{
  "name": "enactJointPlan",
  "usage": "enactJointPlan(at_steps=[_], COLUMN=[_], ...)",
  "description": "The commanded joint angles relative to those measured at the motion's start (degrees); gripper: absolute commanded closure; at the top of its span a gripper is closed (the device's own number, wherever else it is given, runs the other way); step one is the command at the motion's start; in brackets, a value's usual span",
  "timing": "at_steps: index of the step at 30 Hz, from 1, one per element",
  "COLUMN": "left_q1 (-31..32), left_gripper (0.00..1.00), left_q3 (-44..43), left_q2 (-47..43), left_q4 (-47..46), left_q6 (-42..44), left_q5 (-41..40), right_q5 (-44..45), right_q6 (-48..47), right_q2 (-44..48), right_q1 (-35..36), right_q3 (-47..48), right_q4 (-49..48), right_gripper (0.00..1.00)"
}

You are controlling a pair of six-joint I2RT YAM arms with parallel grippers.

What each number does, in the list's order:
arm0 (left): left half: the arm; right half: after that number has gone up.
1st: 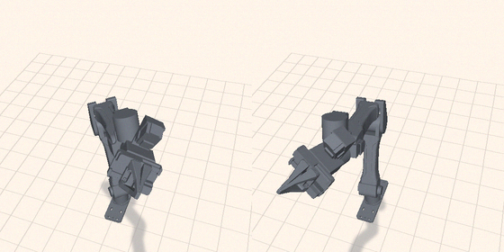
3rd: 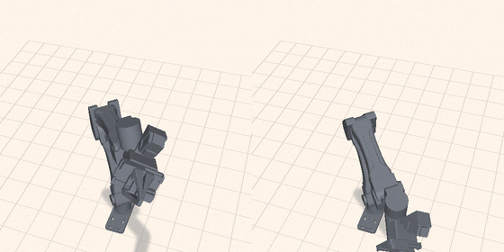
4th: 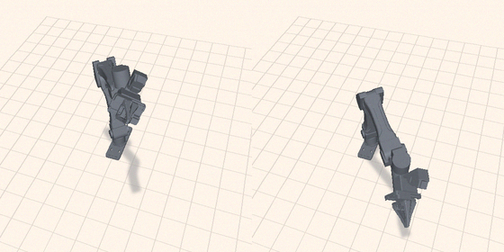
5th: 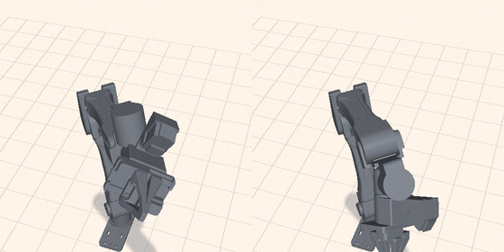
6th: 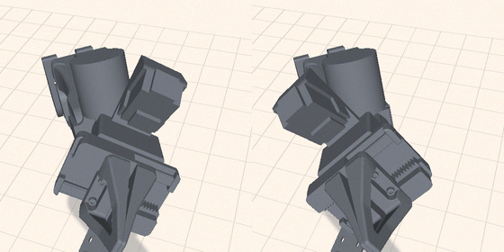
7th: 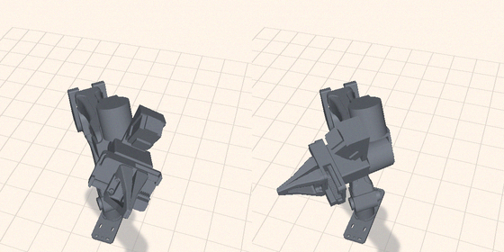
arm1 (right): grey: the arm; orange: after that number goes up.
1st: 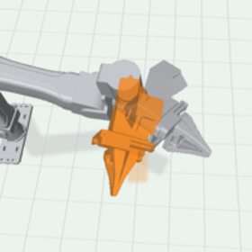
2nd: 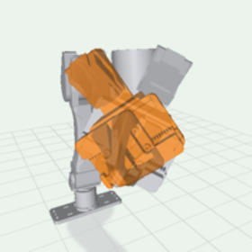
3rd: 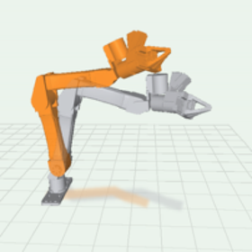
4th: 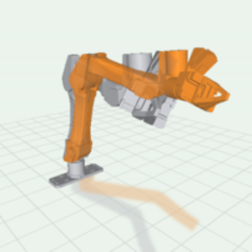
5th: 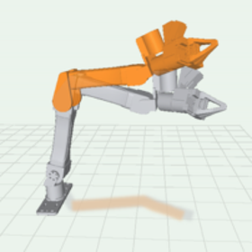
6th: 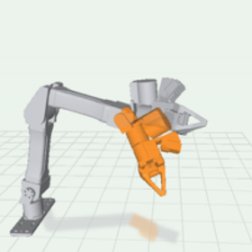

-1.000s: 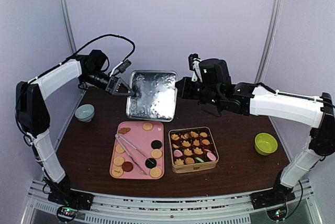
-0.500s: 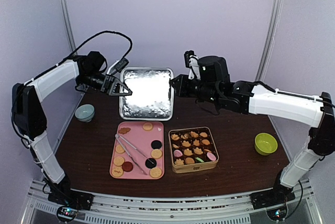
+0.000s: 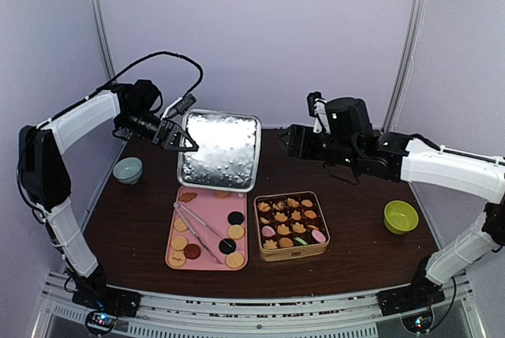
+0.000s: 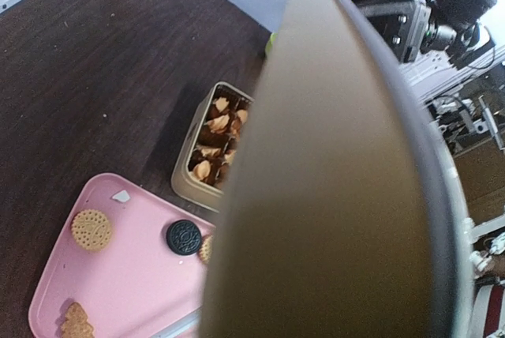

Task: Pack the cookies
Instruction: Pass from the right arm to the left, then move the packing box to the center of the board.

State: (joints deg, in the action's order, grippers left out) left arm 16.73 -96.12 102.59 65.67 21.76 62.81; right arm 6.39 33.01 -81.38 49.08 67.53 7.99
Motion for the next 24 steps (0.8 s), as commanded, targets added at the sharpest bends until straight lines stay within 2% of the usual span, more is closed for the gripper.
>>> enactJointPlan(at_steps=[1, 4, 9, 15, 24], left_q1=[3.3, 6.0, 9.0, 10.7, 11.7], left_gripper=[1.0, 1.0, 1.0, 1.0, 1.0], left_q3=[-2.2, -3.0, -2.5, -3.7, -6.5], left_q2=[-3.4, -4.8, -5.5, -5.0, -4.3], left_q4=[-2.4, -2.4, -2.5, -2.6, -3.0], left_q6=[1.8, 4.1, 6.4, 5.7, 5.0], left_q5=[-10.3, -18.5, -24.7, -26.5, -30.3], right_q5=[1.8, 2.4, 6.6, 4.9, -4.9], right_q6=[6.8, 7.5, 8.8, 10.2, 12.7], right_q2=[5.7, 7.3, 8.4, 6.1, -1.0], right_q1=[-5.7, -7.7, -8.4, -8.6, -2.6], right_q3=[-4.9, -8.4, -16.3, -22.7, -22.5], right_q4=[11.8, 21.1, 32.7, 32.8, 22.7], right_gripper=[0.29, 0.34, 0.47, 0.58, 0.6])
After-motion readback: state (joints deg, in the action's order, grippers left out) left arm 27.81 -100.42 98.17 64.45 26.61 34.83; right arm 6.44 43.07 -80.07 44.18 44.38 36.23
